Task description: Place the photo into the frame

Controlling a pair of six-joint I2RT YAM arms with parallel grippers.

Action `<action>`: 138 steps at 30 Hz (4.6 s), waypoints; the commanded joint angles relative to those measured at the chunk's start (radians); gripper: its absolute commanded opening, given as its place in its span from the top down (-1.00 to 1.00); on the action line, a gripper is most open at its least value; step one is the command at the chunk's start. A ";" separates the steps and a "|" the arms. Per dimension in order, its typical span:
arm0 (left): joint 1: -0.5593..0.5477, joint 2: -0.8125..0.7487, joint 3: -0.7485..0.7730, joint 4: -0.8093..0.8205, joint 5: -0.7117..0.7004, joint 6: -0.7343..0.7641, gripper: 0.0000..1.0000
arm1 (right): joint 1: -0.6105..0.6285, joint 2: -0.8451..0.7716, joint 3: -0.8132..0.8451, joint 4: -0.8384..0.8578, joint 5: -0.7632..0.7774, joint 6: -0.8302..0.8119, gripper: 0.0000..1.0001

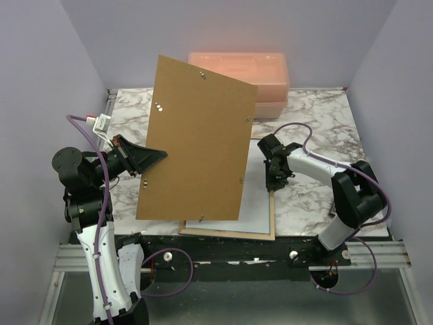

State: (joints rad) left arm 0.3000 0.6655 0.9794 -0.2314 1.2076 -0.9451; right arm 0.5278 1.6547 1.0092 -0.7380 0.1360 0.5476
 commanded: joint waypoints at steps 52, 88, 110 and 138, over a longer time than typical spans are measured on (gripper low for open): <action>-0.216 0.098 -0.506 0.298 -0.300 -0.087 1.00 | -0.437 -0.266 -0.265 0.258 -0.648 -0.012 -0.59; -0.573 0.502 -0.593 0.746 -0.546 -0.265 1.00 | -0.465 -0.234 -0.380 0.405 -0.759 0.059 -0.58; -0.642 0.720 -0.660 1.036 -0.637 -0.327 1.00 | -0.465 -0.229 -0.404 0.428 -0.774 0.060 -0.58; -0.651 0.601 -0.665 1.007 -0.632 -0.210 1.00 | -0.464 -0.245 -0.408 0.417 -0.739 0.057 -0.49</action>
State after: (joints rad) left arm -0.3473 1.3239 0.2993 0.7952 0.5877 -1.2293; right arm 0.0643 1.4136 0.6140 -0.3210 -0.6075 0.6018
